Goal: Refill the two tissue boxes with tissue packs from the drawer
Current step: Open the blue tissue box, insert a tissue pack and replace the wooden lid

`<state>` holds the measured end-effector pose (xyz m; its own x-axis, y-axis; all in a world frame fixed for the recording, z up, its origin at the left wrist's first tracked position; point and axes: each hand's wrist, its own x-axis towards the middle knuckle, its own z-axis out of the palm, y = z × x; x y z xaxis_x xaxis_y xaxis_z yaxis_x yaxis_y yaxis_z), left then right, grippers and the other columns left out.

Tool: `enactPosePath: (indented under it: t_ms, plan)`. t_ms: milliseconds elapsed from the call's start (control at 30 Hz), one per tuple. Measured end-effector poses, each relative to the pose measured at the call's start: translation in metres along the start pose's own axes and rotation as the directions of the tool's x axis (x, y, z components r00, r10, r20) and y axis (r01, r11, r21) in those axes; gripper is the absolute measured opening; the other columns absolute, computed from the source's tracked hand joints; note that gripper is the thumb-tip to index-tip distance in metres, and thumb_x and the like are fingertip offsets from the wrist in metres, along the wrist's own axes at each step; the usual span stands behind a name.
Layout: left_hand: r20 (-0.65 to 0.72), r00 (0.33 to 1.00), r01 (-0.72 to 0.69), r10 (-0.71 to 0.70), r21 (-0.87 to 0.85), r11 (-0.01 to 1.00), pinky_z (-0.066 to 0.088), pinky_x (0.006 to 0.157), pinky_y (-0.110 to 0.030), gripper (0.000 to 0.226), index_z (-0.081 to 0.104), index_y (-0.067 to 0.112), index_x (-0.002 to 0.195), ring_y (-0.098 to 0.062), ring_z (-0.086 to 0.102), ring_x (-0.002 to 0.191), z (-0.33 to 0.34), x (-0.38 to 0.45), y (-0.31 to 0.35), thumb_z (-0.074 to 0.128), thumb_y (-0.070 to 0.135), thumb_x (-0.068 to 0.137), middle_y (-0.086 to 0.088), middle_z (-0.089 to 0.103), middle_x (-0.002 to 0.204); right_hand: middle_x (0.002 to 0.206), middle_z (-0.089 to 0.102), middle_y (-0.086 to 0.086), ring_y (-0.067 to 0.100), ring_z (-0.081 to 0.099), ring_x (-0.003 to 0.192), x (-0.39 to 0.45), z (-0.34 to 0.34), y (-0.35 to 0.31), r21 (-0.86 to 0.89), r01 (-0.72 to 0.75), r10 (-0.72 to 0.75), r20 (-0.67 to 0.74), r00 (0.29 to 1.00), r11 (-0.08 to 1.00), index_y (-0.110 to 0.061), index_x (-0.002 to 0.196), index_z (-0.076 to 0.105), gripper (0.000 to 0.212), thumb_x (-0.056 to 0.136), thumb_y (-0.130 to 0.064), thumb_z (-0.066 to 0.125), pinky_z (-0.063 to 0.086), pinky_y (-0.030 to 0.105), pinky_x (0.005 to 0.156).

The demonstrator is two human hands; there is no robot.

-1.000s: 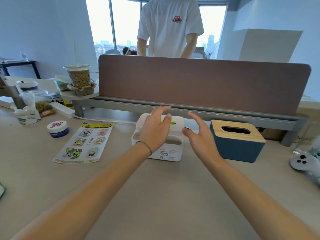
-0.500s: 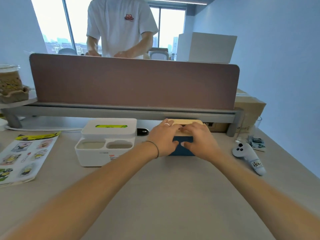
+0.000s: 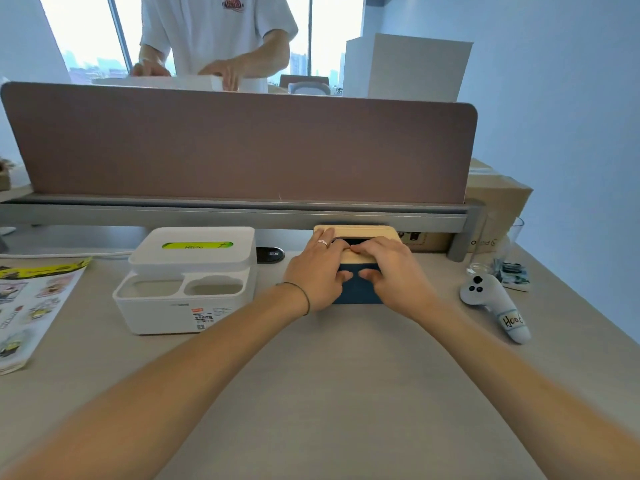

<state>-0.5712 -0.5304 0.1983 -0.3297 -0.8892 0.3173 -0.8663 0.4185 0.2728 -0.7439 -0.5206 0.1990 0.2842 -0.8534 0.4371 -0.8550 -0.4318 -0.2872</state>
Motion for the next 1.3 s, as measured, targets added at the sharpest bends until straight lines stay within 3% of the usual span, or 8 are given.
enactPosePath:
  t_ms: [100, 267, 500, 700, 900, 1067, 1300]
  plan:
    - [0.007, 1.0, -0.019, 0.019, 0.0, 1.0, 0.046, 0.105, -0.045, 0.042, 0.048, 0.021, 0.134, -0.021, 0.014, 0.151, -0.006, -0.006, 0.002, 0.061, 0.03, 0.095, -0.004, 0.025, 0.16, 0.129, 0.063, 0.0, 0.022, 0.053, 0.118, -0.007, -0.003, -0.005, -0.007, -0.003, 0.003, -0.015, 1.0, 1.0, -0.02, 0.131, 0.061, 0.045, 0.088, -0.015, 0.073, 0.041, 0.04, 0.106]
    - [0.013, 0.999, -0.039, 0.04, -0.015, 0.999, 0.046, 0.103, -0.048, 0.044, 0.048, 0.021, 0.134, -0.019, 0.012, 0.15, -0.025, -0.029, 0.007, 0.062, 0.032, 0.094, -0.002, 0.029, 0.157, 0.126, 0.064, 0.0, 0.021, 0.055, 0.115, -0.026, -0.017, -0.022, -0.008, 0.041, -0.041, -0.037, 0.998, 0.999, -0.021, 0.131, 0.062, 0.046, 0.086, -0.018, 0.074, 0.043, 0.038, 0.102]
    - [-0.018, 0.995, -0.097, 0.097, -0.033, 0.995, 0.048, 0.101, -0.046, 0.043, 0.05, 0.027, 0.129, -0.017, 0.027, 0.143, -0.045, -0.086, 0.011, 0.065, 0.038, 0.09, 0.004, 0.038, 0.145, 0.128, 0.064, 0.0, 0.02, 0.054, 0.116, -0.073, -0.034, -0.063, 0.033, 0.083, -0.082, -0.046, 0.996, 0.996, -0.019, 0.131, 0.062, 0.047, 0.086, -0.018, 0.074, 0.04, 0.035, 0.103]
    - [-0.01, 0.996, -0.095, 0.094, -0.046, 0.994, 0.032, 0.118, -0.043, 0.049, 0.049, 0.027, 0.136, -0.016, 0.008, 0.154, -0.063, -0.145, 0.023, 0.065, 0.04, 0.091, 0.002, 0.024, 0.163, 0.12, 0.066, -0.002, 0.019, 0.056, 0.111, -0.115, -0.047, -0.094, 0.067, 0.146, -0.143, -0.05, 0.988, 0.987, -0.02, 0.128, 0.065, 0.046, 0.084, -0.019, 0.076, 0.043, 0.039, 0.1]
    - [-0.024, 0.996, -0.086, 0.084, -0.067, 0.994, 0.031, 0.116, -0.037, 0.049, 0.049, 0.031, 0.136, -0.008, 0.006, 0.153, -0.073, -0.191, 0.026, 0.065, 0.043, 0.091, 0.008, 0.023, 0.163, 0.117, 0.065, -0.004, 0.016, 0.054, 0.109, -0.146, -0.049, -0.116, 0.086, 0.199, -0.195, -0.056, 0.979, 0.976, -0.019, 0.126, 0.066, 0.045, 0.083, -0.019, 0.076, 0.039, 0.027, 0.098]
    - [-0.019, 0.997, -0.079, 0.078, -0.08, 0.994, 0.014, 0.119, -0.027, 0.05, 0.05, 0.03, 0.136, -0.011, 0.009, 0.153, -0.071, -0.205, 0.023, 0.067, 0.041, 0.09, 0.005, 0.024, 0.163, 0.116, 0.064, -0.005, 0.016, 0.054, 0.107, -0.152, -0.044, -0.125, 0.067, 0.222, -0.222, -0.018, 0.975, 0.973, -0.019, 0.126, 0.065, 0.044, 0.083, -0.019, 0.076, 0.035, 0.023, 0.095]
    - [0.006, 0.999, -0.05, 0.051, -0.096, 0.994, 0.033, 0.117, -0.041, 0.053, 0.047, 0.035, 0.137, -0.013, 0.019, 0.151, -0.061, -0.209, 0.013, 0.064, 0.049, 0.089, 0.009, 0.022, 0.163, 0.12, 0.063, -0.006, 0.014, 0.054, 0.111, -0.154, -0.039, -0.126, 0.077, 0.195, -0.198, 0.034, 0.98, 0.978, -0.02, 0.129, 0.064, 0.046, 0.085, -0.02, 0.075, 0.04, 0.027, 0.098]
